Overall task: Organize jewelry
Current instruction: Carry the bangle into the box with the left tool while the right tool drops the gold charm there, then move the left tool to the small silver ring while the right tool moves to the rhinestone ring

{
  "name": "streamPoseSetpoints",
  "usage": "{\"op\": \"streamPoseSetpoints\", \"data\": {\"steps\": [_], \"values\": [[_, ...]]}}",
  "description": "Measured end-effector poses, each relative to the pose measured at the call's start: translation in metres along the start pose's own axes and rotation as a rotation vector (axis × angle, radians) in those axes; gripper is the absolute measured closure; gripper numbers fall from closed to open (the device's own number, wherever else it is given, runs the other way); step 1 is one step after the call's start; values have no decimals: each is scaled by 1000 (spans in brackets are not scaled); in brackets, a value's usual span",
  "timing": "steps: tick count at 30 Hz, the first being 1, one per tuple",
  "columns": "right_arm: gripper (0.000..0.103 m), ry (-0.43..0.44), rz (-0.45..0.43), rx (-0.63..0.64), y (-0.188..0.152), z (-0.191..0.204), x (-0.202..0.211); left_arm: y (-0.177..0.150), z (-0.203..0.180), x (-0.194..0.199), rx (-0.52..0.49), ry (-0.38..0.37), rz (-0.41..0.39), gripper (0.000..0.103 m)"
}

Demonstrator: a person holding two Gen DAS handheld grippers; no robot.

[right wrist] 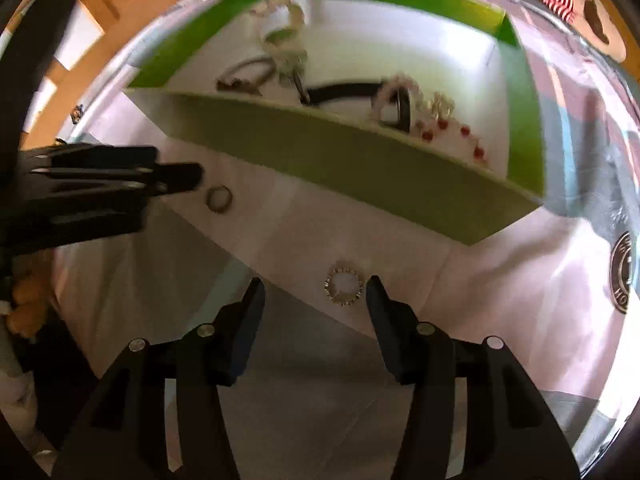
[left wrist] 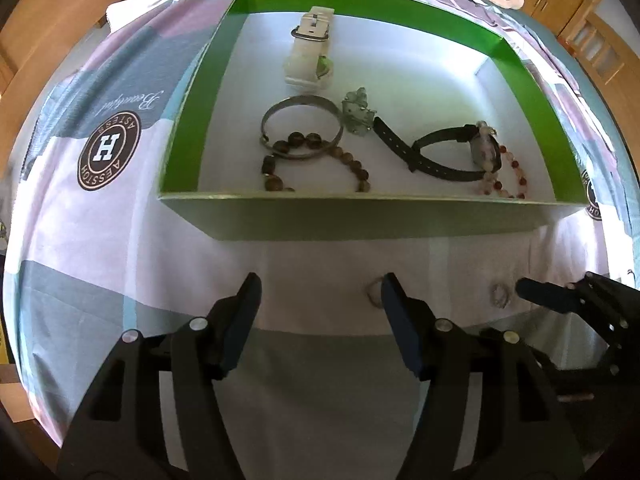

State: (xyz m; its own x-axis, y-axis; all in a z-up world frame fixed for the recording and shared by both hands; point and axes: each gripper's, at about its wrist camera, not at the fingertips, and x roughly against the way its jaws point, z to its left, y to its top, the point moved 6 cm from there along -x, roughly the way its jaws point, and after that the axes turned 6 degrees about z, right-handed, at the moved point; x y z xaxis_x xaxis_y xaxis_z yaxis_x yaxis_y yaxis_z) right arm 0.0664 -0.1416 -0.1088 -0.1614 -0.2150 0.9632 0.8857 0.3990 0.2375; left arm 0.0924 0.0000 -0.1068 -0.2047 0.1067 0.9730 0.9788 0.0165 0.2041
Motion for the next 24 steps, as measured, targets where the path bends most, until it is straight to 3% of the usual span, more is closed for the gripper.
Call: {"op": "streamPoseSetpoints", "data": {"steps": [3,4,6,7,8,9,11,12,14,19,24], "values": [[50,-42,-1,-41,0,-12,-1,2,-9,7,-22,0,-51,33],[50,-45,12,-60,-1,-17,-4,1,-11,10,-33,30,-86,29],[50,-49,32,-85,-3,-24,-8,-2,-19,20,-85,179,-182,27],[50,-54,39,-94,-4,-26,-9,-5,-25,30,-139,302,-258,27],[50,-59,44,-104,-6,-29,-9,-6,-29,41,-153,379,-318,27],[50,-58,42,-108,-3,-32,-7,-12,-32,63,-136,488,-454,27],[50,-51,31,-115,-3,-34,-3,-25,-41,102,-111,563,-685,17],[50,-48,24,-118,-3,-36,-1,-31,-46,115,-108,590,-764,11],[50,-47,20,-125,-3,-38,1,-43,-55,136,-107,689,-914,10],[50,-45,32,-133,0,-39,-2,-42,-74,121,-239,957,-927,8],[50,-56,36,-139,-2,-40,1,-36,-75,105,-272,869,-871,8]]}}
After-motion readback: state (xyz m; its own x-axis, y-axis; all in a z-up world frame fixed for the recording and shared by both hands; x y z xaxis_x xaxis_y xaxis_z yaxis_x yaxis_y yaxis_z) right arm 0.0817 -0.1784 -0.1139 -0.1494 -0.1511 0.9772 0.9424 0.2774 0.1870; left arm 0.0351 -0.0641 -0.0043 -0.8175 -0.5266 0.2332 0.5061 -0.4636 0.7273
